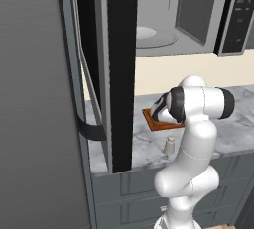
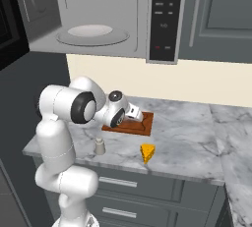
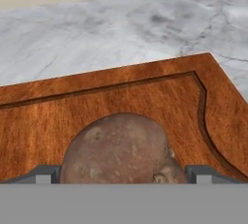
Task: Retrieve the reheated potato from the microwave, then place the potato, cheese, and condiment on the cutting board.
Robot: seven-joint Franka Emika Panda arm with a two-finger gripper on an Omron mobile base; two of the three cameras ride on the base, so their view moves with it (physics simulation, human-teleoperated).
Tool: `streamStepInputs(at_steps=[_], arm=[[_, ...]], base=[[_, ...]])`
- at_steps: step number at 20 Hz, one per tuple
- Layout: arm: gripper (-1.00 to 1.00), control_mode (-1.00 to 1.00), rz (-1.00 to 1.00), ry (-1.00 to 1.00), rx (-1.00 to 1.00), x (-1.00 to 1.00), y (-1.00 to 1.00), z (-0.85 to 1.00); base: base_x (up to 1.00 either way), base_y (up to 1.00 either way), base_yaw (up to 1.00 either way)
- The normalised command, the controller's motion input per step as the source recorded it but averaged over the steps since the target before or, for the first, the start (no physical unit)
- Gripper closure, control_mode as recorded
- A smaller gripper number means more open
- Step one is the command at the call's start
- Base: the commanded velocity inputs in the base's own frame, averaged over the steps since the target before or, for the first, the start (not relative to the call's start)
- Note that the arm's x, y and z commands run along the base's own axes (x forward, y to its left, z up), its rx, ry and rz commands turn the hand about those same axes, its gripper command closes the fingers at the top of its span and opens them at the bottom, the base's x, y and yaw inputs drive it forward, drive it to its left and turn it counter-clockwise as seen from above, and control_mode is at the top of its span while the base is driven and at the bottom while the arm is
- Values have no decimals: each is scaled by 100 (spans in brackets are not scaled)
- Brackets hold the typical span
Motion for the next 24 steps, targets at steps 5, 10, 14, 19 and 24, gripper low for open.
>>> streamStepInputs(at_steps=[5,10,14,19,24], arm=[[-100,-100,0,8,1,0,0,0],[-100,-100,0,17,1,0,0,-2],[-100,-100,0,14,0,-32,0,-23],[-100,-100,0,15,1,-49,0,-63],[-100,-100,0,5,2,-62,0,-29]], base=[[0,0,0],[0,0,0],[0,0,0],[0,0,0],[0,0,0]])
